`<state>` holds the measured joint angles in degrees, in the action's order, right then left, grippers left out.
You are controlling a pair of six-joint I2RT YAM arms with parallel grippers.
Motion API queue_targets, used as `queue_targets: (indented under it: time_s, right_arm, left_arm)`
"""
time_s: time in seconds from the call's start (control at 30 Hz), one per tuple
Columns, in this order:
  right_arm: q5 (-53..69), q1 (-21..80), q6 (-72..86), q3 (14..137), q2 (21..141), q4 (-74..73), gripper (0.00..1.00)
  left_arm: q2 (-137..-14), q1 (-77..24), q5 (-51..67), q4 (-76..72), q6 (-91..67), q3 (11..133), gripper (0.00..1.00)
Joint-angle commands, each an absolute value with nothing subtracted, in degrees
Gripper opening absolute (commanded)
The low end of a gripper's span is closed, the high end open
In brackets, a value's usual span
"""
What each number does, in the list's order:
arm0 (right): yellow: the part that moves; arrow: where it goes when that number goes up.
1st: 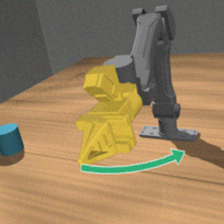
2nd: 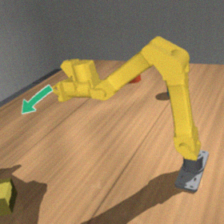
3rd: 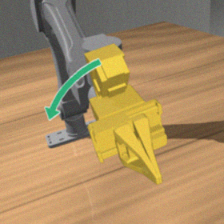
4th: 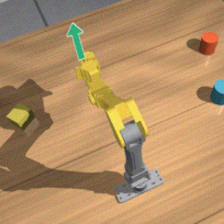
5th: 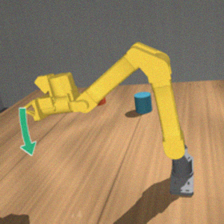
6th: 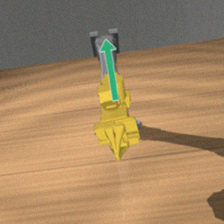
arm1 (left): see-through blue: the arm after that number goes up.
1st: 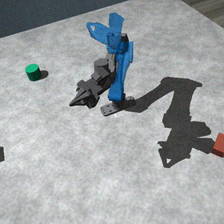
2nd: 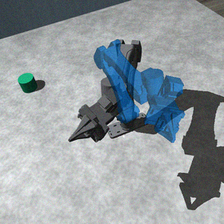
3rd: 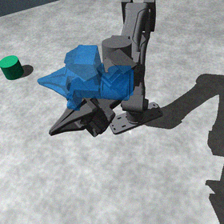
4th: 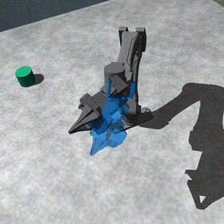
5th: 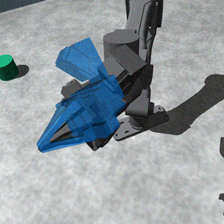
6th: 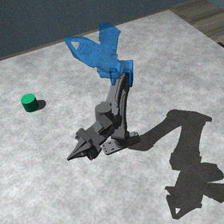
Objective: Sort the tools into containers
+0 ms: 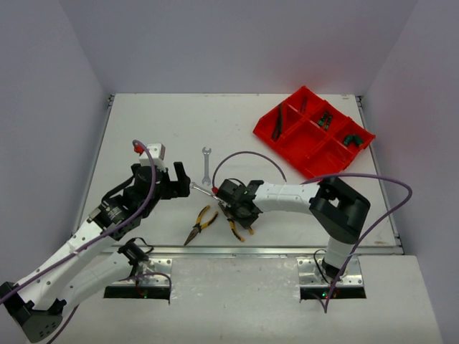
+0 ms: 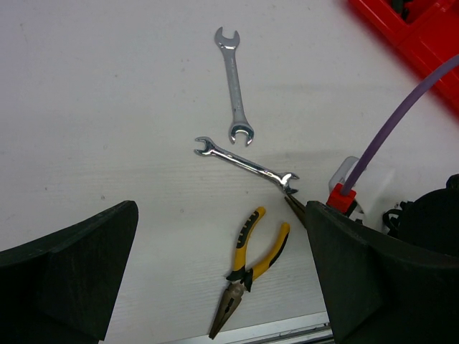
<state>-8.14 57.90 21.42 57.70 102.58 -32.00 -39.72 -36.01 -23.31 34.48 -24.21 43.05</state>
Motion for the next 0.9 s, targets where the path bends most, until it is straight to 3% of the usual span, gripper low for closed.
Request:
queue_targets:
  time_s: [0.0,0.47,0.87]
  right_arm:
    - [-13.5,54.51,24.54,55.92,96.49,-32.33,0.0]
    - [-19.92,43.98,29.1,50.26,81.75,-28.68,0.0]
    - [-22.52,22.54,30.47,57.12,82.16,-22.84,0.0]
  left_arm:
    - [-39.02,-35.42,-23.03,31.64,-23.47,43.59,1.0]
    - [-38.26,-35.42,-22.94,31.55,-23.47,43.51,1.0]
    - [-37.1,-35.5,-22.42,31.29,-23.38,43.33,1.0]
